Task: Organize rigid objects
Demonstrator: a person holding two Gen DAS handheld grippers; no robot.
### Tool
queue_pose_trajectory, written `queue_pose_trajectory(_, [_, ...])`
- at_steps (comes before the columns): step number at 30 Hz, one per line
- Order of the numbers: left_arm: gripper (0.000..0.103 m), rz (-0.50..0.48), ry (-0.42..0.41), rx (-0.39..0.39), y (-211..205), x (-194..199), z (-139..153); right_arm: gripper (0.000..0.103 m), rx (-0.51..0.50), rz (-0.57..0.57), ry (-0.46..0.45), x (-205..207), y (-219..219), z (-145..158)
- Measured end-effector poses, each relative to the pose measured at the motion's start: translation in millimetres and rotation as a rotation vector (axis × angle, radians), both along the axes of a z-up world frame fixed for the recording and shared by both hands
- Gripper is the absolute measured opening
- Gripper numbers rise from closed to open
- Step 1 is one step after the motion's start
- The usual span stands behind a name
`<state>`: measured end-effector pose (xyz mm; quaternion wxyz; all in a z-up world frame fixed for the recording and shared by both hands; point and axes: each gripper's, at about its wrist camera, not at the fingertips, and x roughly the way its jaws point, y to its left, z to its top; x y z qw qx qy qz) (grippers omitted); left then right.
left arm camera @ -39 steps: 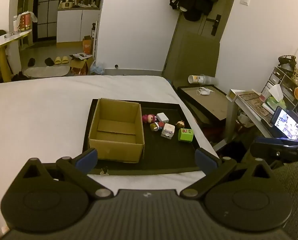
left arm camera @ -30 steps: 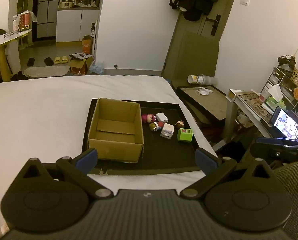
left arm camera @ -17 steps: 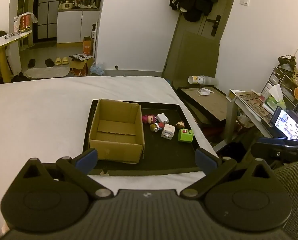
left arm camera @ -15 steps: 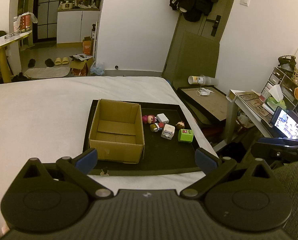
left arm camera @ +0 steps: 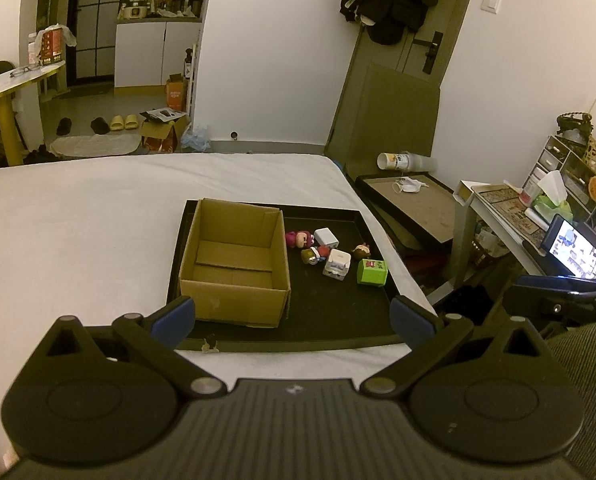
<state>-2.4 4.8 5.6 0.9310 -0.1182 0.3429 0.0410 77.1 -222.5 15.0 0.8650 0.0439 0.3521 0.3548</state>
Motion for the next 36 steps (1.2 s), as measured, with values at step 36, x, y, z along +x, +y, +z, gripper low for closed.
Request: queue_pose_trajectory(36, [0.103,0.009,-0.010,-0.002,-0.4,-3.0,-0.1,0.103,-0.001,0.005,0.004,0.8,3.9,-1.9])
